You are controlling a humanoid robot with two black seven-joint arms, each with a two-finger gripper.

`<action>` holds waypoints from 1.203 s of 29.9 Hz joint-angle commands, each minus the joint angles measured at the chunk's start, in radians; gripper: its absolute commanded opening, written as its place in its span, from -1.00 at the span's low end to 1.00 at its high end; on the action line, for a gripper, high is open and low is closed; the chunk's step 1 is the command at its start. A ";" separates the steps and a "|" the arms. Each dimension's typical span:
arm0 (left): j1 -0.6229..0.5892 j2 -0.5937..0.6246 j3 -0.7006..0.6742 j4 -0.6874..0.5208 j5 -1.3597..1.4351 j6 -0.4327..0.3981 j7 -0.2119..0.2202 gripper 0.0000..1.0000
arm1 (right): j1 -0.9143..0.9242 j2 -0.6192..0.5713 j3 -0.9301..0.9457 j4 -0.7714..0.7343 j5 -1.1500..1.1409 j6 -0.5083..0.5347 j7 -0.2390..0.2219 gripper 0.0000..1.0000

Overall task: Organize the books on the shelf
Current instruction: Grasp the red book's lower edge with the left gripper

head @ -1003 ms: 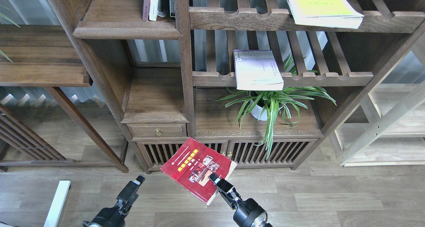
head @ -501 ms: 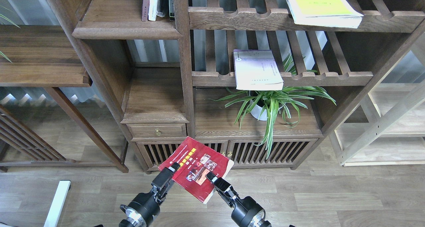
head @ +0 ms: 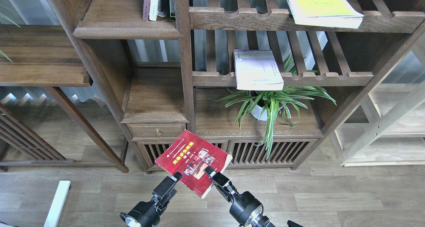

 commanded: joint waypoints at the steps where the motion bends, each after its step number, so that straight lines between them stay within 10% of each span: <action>1: -0.001 0.005 -0.001 0.006 -0.015 0.000 0.001 0.78 | 0.000 0.000 -0.001 0.004 0.000 0.000 -0.001 -0.91; 36: -0.109 -0.015 0.022 0.048 -0.030 0.000 0.000 0.31 | -0.010 0.000 -0.005 0.005 -0.002 0.000 -0.003 -0.91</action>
